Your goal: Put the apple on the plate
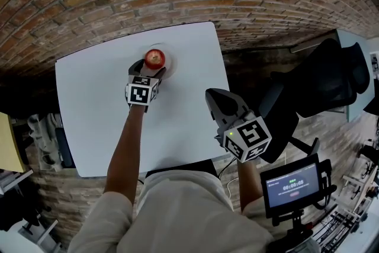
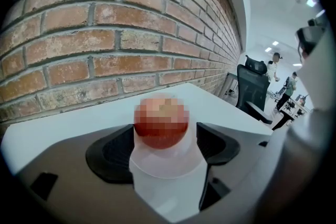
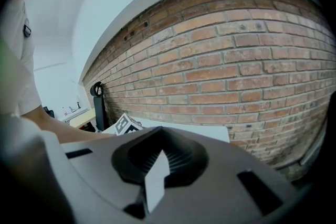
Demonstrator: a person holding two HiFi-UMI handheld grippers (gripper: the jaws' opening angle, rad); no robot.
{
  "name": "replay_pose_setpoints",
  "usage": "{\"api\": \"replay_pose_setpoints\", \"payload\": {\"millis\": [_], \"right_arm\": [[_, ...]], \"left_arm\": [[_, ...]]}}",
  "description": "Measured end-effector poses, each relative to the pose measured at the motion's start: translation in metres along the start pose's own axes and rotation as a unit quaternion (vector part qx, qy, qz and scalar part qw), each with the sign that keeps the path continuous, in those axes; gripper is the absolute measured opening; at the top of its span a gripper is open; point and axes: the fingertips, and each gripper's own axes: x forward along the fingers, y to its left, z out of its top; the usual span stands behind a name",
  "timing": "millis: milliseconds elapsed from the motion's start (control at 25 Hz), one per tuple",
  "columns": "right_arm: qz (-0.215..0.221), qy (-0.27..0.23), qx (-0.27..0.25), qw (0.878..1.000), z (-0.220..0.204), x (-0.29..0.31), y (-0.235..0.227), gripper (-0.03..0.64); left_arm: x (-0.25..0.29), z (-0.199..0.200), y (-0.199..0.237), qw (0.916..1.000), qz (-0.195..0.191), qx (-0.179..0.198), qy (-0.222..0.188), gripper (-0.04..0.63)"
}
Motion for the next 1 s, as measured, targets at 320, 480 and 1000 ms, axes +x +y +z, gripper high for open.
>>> {"api": "replay_pose_setpoints", "payload": {"millis": [320,480,1000], "right_arm": [[0.008,-0.004,-0.006,1.0,0.0,-0.003,0.008,0.003],[0.012,-0.008,-0.012,1.0,0.003,-0.005,0.012,0.003],[0.029,-0.045,-0.044,0.998,0.022,-0.038,0.059,0.003]], "left_arm": [[-0.012,-0.004,-0.005,0.9999,-0.001,-0.009,-0.005,0.362],[-0.022,-0.002,-0.009,0.9998,-0.007,-0.015,-0.009,0.362],[-0.126,0.042,-0.038,0.9938,-0.006,0.024,-0.109,0.291]]}}
